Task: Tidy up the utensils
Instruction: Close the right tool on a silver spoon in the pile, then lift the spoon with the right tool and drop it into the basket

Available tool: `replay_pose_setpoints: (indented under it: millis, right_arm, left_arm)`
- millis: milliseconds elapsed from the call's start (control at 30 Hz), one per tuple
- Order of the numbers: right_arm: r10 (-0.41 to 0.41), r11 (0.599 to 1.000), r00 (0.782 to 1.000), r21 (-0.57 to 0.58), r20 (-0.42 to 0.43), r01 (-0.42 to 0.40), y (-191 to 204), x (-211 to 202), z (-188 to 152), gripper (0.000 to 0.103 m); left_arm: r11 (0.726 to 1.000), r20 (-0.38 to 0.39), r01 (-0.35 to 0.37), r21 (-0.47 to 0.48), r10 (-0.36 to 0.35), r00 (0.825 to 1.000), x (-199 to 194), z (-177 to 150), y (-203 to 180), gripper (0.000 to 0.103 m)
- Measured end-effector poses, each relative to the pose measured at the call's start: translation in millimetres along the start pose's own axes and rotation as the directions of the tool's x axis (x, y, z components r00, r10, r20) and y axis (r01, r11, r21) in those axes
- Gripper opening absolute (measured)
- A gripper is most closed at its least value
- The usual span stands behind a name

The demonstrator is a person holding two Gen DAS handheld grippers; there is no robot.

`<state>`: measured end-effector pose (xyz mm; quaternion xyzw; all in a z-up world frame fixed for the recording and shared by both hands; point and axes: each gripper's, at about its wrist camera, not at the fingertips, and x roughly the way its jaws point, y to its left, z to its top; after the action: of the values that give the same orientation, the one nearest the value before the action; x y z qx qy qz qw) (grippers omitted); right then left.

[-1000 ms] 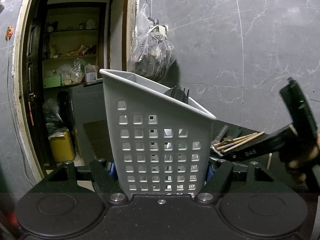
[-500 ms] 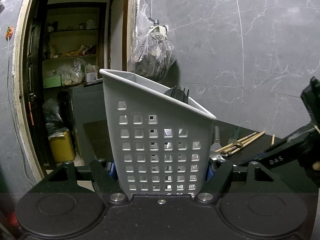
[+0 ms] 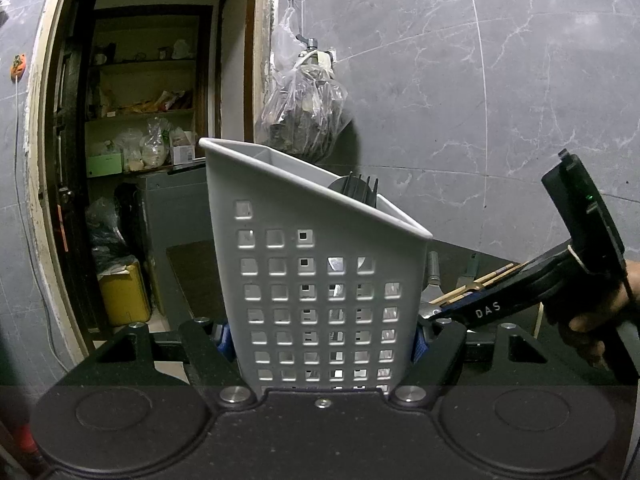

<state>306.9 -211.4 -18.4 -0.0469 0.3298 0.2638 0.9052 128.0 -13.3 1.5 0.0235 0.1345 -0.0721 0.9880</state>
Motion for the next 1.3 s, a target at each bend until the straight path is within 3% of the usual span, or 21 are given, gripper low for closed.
replay_pose_setpoints:
  millis: [167,333,467,1033,1200,1300]
  right_arm:
    - [-0.005,1.000,1.000,0.005,0.005,0.005,-2,-1,-1,0.010]
    - [0.012,1.000,0.998,0.022,0.061,-0.013,-2,-13,-3,0.003]
    - [0.031,0.999,0.992,0.020,0.121,-0.034,-1,-24,-7,0.002]
    - [0.043,0.995,0.991,0.080,0.130,-0.053,-11,-23,-7,0.002]
    - [0.077,0.990,0.966,0.099,0.247,-0.105,-11,-44,0,0.002]
    - [0.103,0.983,0.925,0.103,0.367,-0.150,-9,-66,7,0.002]
  left_arm:
    - [1.000,0.001,0.000,0.004,0.000,1.000,1,1,-1,0.076]
    - [1.000,0.000,0.000,0.003,0.000,1.000,1,1,-1,0.076]
    - [1.000,0.001,-0.001,0.004,0.000,1.000,1,1,-1,0.076]
    - [1.000,0.000,0.001,0.010,-0.001,1.000,2,0,-2,0.076]
    - [1.000,0.000,0.003,0.010,-0.003,1.000,3,0,-2,0.076]
    - [1.000,0.000,0.004,0.010,-0.004,1.000,3,0,-2,0.076]
